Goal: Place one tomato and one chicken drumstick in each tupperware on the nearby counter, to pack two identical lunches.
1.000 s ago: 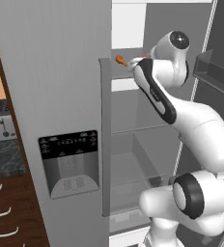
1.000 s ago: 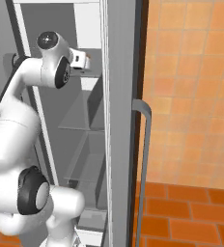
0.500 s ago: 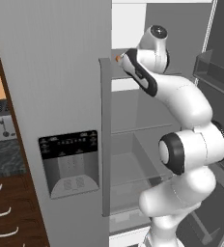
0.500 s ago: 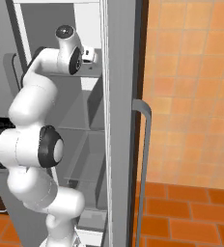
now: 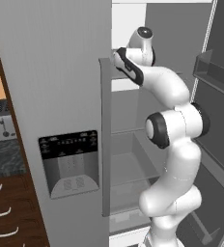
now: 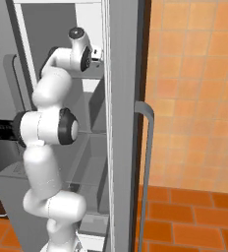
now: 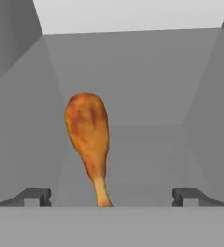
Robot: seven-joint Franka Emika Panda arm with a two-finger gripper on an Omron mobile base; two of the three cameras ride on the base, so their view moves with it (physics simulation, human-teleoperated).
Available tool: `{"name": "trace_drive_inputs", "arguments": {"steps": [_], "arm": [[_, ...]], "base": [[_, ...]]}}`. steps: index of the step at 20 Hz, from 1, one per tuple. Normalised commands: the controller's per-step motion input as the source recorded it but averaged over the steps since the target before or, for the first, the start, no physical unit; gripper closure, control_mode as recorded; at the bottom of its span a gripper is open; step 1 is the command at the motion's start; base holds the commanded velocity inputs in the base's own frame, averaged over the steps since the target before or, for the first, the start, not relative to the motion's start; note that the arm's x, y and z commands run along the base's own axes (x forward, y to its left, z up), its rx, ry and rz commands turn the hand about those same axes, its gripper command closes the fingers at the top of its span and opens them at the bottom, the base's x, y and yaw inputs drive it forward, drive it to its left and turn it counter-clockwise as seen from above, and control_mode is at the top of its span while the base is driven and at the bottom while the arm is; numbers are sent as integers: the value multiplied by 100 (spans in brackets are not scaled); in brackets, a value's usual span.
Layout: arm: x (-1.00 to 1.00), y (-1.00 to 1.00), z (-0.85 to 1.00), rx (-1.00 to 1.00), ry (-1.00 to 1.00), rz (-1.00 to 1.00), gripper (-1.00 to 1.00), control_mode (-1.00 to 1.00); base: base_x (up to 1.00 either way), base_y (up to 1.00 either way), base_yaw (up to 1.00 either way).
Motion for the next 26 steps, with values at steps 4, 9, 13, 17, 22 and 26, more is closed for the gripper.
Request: {"name": "trace_drive_inputs", "arguments": {"steps": [4, 9, 13, 17, 22, 26], "arm": [[100, 9, -11, 0, 0, 0, -100, -100], [57, 13, -30, 0, -4, 1, 100, -100], [-29, 5, -45, 0, -16, 7, 100, -100], [-77, 0, -47, 0, -15, 7, 100, -100], [-100, -1, -28, -2, -25, 4, 100, -100], [-100, -12, 0, 0, -17, 0, 100, -100]], "base": [[0, 0, 0], [0, 0, 0], [0, 0, 0], [0, 0, 0], [0, 0, 0], [0, 0, 0]]}}
